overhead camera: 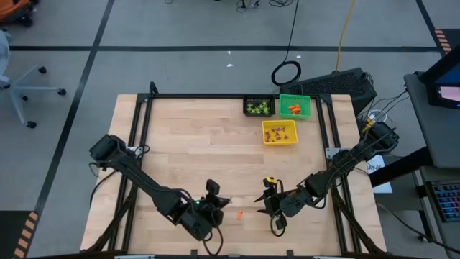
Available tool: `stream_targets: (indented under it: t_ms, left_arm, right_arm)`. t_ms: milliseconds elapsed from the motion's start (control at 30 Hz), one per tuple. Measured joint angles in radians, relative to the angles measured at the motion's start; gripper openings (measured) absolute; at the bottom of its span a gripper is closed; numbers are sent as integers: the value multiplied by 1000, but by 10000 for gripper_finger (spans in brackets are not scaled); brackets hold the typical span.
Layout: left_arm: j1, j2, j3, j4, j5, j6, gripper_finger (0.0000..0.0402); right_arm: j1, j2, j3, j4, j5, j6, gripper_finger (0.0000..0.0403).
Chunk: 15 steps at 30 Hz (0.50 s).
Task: Sort Halloween decoration
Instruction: Put the violet witch hat toy into the yellow basket
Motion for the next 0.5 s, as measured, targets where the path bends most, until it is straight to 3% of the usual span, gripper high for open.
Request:
stream_targets:
  t_ms: [500]
  left_arm:
    - [-6,-47,0,2,-64,128,5]
  right_arm:
    - [0,0,0,0,0,-4,151]
